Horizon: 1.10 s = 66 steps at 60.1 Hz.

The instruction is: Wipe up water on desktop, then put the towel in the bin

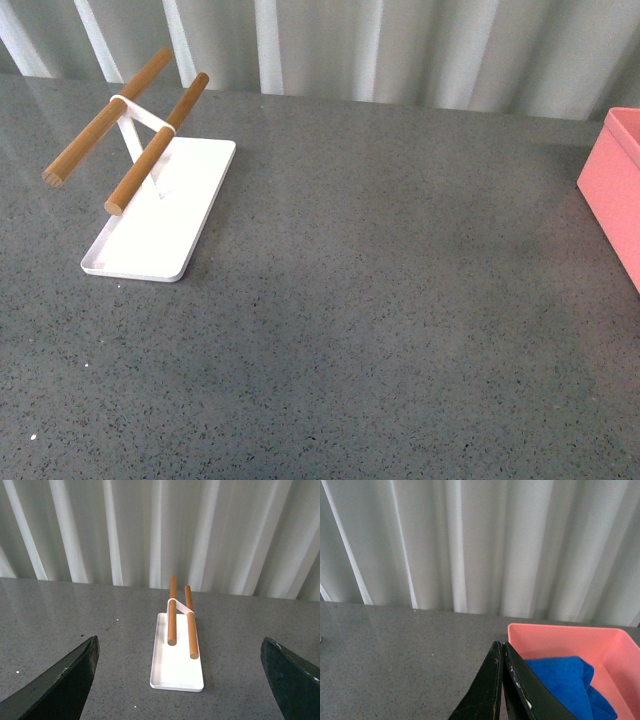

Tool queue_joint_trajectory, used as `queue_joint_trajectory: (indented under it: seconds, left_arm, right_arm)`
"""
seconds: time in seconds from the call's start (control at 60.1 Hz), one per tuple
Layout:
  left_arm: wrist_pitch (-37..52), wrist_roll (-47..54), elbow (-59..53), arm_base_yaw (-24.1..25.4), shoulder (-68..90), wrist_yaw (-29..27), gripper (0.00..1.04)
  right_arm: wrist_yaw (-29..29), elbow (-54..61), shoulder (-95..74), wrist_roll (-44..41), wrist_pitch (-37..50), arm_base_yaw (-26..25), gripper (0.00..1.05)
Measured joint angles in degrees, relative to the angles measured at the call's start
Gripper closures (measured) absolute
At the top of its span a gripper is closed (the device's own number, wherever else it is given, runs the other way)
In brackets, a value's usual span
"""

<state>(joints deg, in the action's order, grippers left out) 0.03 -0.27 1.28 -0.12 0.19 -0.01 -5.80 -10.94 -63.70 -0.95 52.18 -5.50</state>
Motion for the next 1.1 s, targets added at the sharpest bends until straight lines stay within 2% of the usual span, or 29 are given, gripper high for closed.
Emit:
queue_joint_trajectory:
  seconds: [0.133, 0.2, 0.316, 0.399, 1.098]
  left_arm:
    - [0.00, 0.02, 0.00, 0.00, 0.00, 0.00, 0.07]
    - [0.00, 0.02, 0.00, 0.00, 0.00, 0.00, 0.07]
    - [0.00, 0.02, 0.00, 0.00, 0.00, 0.00, 0.07]
    - [0.00, 0.02, 0.00, 0.00, 0.00, 0.00, 0.07]
    - [0.00, 0.00, 0.00, 0.00, 0.00, 0.00, 0.07]
  right_arm:
    - [1.36, 2.99, 4.96, 0.00, -2.25, 0.96, 1.01]
    - [5.11, 4.26, 7.76, 0.07, -3.82, 3.39, 1.01]
    - [5.29, 6.62, 11.15, 0.15, -4.26, 5.33, 1.01]
    - [5.44, 8.41, 12.39, 0.17, -3.87, 5.33, 1.01]
    - [5.73, 9.66, 39.45, 0.35, -27.98, 5.33, 1.01]
